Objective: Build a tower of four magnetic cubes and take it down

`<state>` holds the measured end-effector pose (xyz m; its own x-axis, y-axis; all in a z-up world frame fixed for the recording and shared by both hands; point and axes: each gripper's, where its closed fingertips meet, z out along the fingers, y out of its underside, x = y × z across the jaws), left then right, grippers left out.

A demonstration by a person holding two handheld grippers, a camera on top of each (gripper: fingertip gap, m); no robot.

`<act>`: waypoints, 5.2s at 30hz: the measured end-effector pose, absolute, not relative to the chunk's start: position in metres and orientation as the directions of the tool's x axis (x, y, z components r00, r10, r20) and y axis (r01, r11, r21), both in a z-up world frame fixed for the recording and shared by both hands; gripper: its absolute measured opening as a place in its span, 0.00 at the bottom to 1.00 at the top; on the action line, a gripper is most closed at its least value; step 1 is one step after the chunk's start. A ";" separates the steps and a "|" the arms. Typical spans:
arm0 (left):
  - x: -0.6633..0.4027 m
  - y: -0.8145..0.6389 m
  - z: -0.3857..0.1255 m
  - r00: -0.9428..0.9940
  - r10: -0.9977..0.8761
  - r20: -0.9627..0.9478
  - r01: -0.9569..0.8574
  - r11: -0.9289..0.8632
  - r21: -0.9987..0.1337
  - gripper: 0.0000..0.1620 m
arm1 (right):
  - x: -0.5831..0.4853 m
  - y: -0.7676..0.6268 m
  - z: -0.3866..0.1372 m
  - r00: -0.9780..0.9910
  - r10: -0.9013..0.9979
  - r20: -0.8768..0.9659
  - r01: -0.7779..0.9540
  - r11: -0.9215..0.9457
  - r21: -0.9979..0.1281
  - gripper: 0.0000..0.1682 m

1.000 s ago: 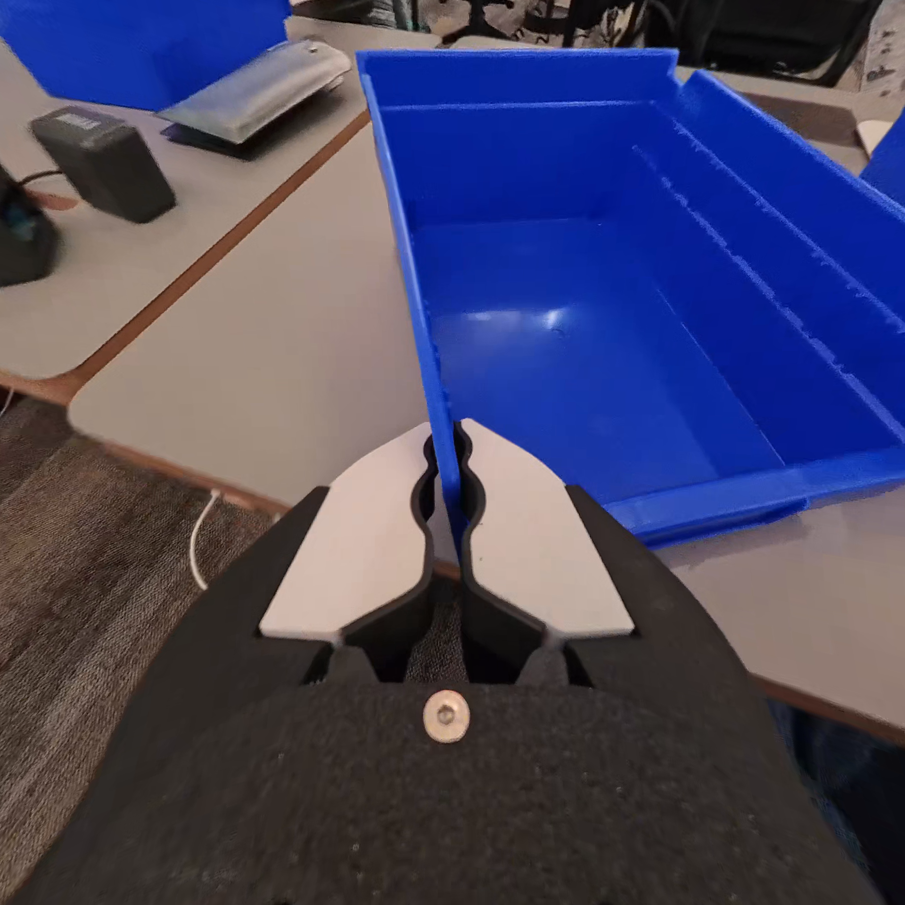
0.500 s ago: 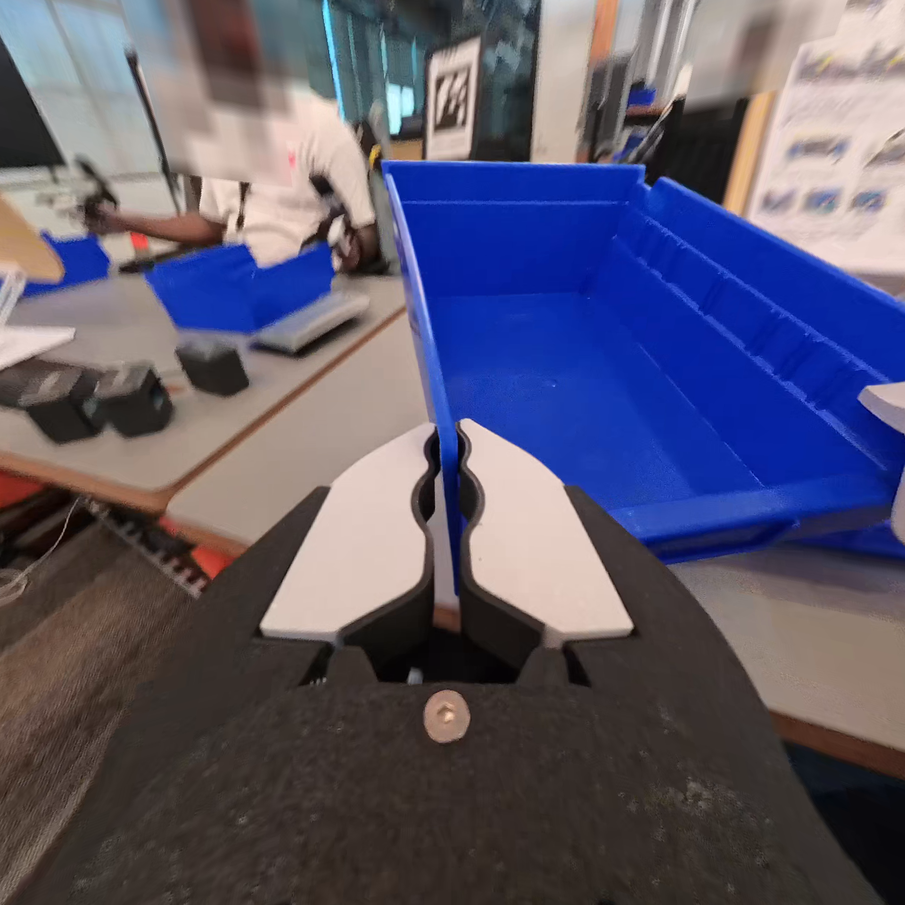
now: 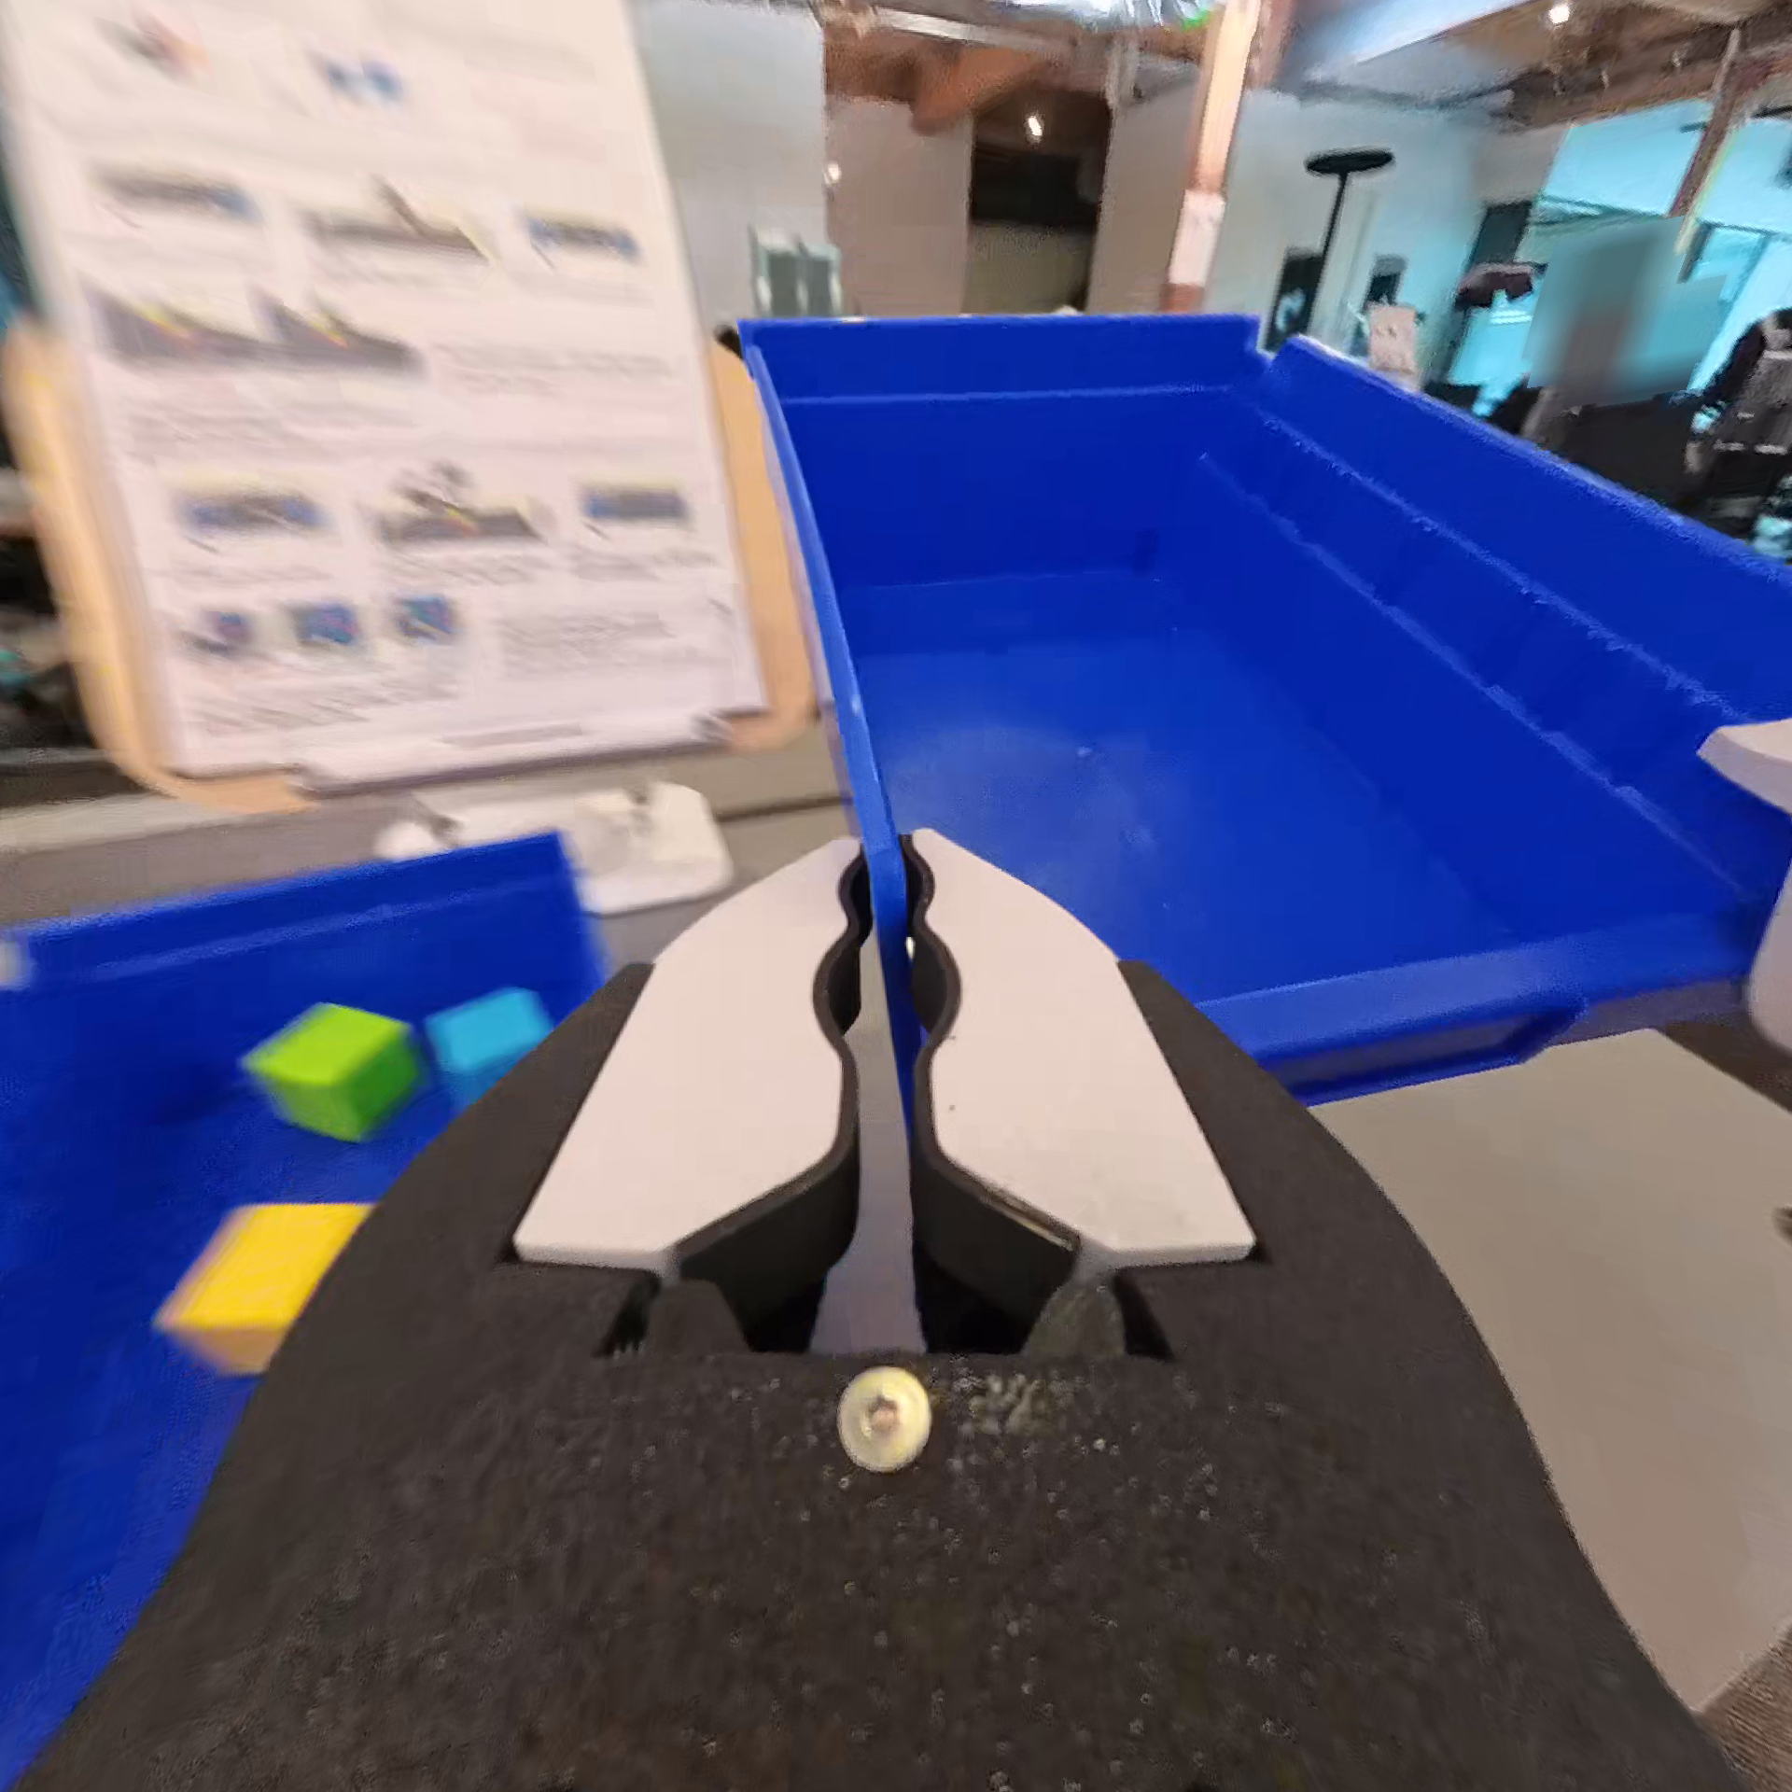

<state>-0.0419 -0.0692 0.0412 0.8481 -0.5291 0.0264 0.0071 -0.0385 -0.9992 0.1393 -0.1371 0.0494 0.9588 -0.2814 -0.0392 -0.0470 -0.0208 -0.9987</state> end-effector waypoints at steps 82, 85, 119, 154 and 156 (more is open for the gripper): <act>-0.383 -0.009 -0.104 0.984 -0.163 0.069 -0.007 -0.421 -0.907 0.03 | -0.194 -0.038 -0.084 0.983 -0.083 -0.165 -0.178 -0.192 -0.965 0.02; -0.420 -0.006 -0.105 0.989 -0.122 0.082 0.022 -0.432 -0.902 0.03 | -0.232 -0.027 -0.081 0.984 -0.046 -0.174 -0.180 -0.197 -0.964 0.02; -0.424 -0.046 -0.052 0.918 -0.326 0.226 0.165 -0.202 -0.965 0.30 | -0.224 -0.103 -0.061 0.870 0.487 0.082 0.136 -0.078 -0.988 0.21; -0.268 -0.125 -0.119 0.758 -0.637 0.140 -0.092 -0.318 -0.944 0.35 | -0.068 -0.154 -0.136 0.904 0.412 -0.119 0.006 -0.289 -0.957 0.22; -0.278 -0.118 -0.110 0.771 -0.630 0.090 -0.116 -0.277 -0.954 0.34 | -0.071 -0.155 -0.135 0.898 0.423 -0.121 0.007 -0.288 -0.958 0.21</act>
